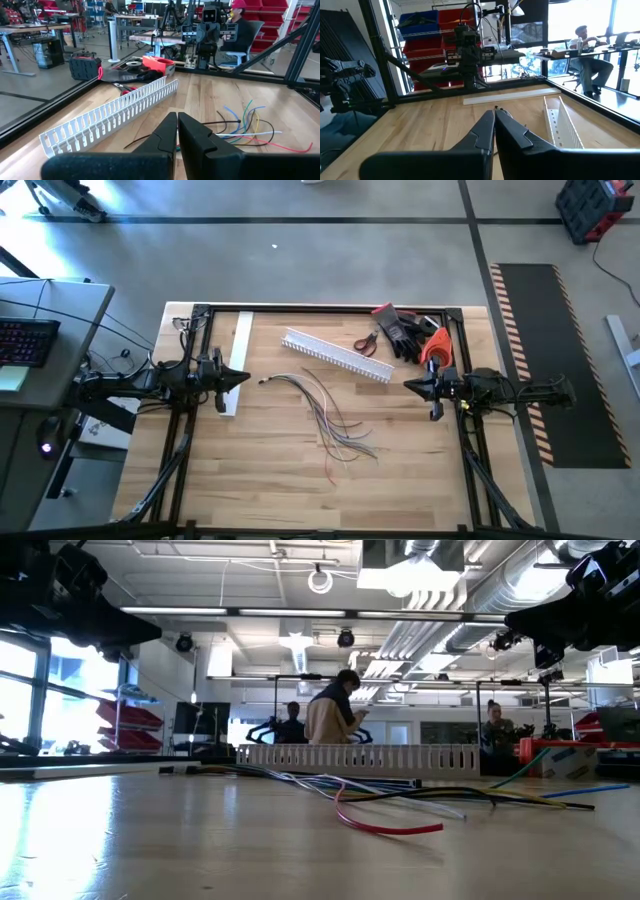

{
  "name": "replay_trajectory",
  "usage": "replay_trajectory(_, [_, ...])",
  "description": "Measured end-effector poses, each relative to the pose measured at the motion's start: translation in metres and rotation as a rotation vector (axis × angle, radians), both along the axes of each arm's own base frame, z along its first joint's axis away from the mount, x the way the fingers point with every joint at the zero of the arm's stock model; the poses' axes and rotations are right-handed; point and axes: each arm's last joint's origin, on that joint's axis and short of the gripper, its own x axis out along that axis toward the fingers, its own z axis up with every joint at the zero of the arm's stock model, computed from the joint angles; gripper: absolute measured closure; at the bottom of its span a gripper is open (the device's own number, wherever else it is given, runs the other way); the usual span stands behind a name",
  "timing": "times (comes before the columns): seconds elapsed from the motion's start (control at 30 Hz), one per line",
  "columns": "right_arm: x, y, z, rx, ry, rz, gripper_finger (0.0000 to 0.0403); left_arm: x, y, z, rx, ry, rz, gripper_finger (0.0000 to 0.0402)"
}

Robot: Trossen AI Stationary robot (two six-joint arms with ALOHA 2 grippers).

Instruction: Ziptie cables

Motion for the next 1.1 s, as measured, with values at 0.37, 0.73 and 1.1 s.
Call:
replay_trajectory(0.37, [0.0,0.0,-0.0001,0.0,0.0,0.0,0.0402,0.0,0.0,0.0,0.0,0.0,0.0,0.0402])
replay_trajectory(0.73, [0.0,0.0,-0.0001,0.0,0.0,0.0,0.0402,0.0,0.0,0.0001,0.0,-0.001,0.0,0.0402])
replay_trajectory(1.1, [0.0,0.0,0.0,0.0,0.0,0.0,0.0402,0.0012,0.0003,0.0074,-0.099,-0.098,0.018,0.04])
